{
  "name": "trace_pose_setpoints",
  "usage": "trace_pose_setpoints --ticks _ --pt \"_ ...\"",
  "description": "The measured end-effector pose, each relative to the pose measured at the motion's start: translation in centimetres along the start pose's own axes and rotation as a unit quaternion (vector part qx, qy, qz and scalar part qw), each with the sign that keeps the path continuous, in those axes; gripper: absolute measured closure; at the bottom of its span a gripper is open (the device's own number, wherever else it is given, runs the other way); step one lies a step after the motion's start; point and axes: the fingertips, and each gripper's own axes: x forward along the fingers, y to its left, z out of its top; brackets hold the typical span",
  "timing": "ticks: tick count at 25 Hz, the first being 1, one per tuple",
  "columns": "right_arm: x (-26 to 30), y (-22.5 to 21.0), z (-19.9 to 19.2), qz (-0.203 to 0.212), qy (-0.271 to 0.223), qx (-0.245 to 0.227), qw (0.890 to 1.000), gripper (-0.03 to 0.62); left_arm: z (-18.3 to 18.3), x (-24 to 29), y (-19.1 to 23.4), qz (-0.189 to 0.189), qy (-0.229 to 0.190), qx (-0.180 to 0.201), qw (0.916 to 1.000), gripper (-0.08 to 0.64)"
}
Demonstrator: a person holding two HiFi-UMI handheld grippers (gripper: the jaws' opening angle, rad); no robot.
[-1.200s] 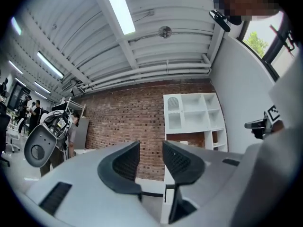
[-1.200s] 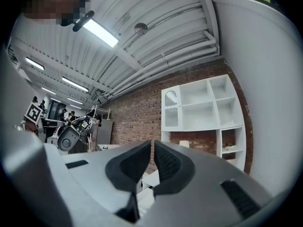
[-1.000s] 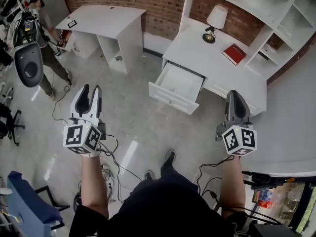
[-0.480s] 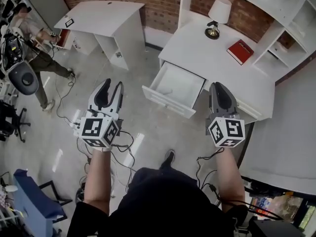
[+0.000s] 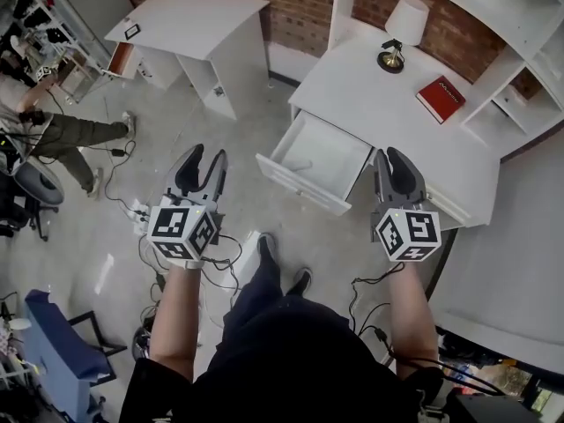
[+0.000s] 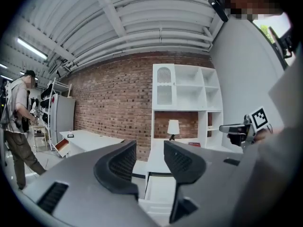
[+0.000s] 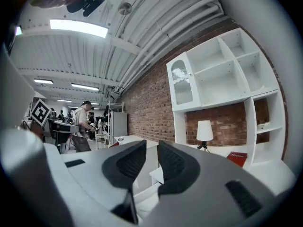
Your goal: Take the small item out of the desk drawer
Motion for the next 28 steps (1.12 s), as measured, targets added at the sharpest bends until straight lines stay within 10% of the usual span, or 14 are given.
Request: trace_pose_setpoints --ticks 15,28 --pt "7.2 -3.0 -1.6 -0.050 0.048 -0.036 0.997 0.506 -2.1 11.7 4.5 -0.062 0.019 -0.010 0.9978 0.396" --pt "20.0 -3.0 -12.0 -0.046 0.197 -0.039 0.978 0.474 -9.8 23.4 11.2 -0.141 0.119 0.004 0.9828 0.396"
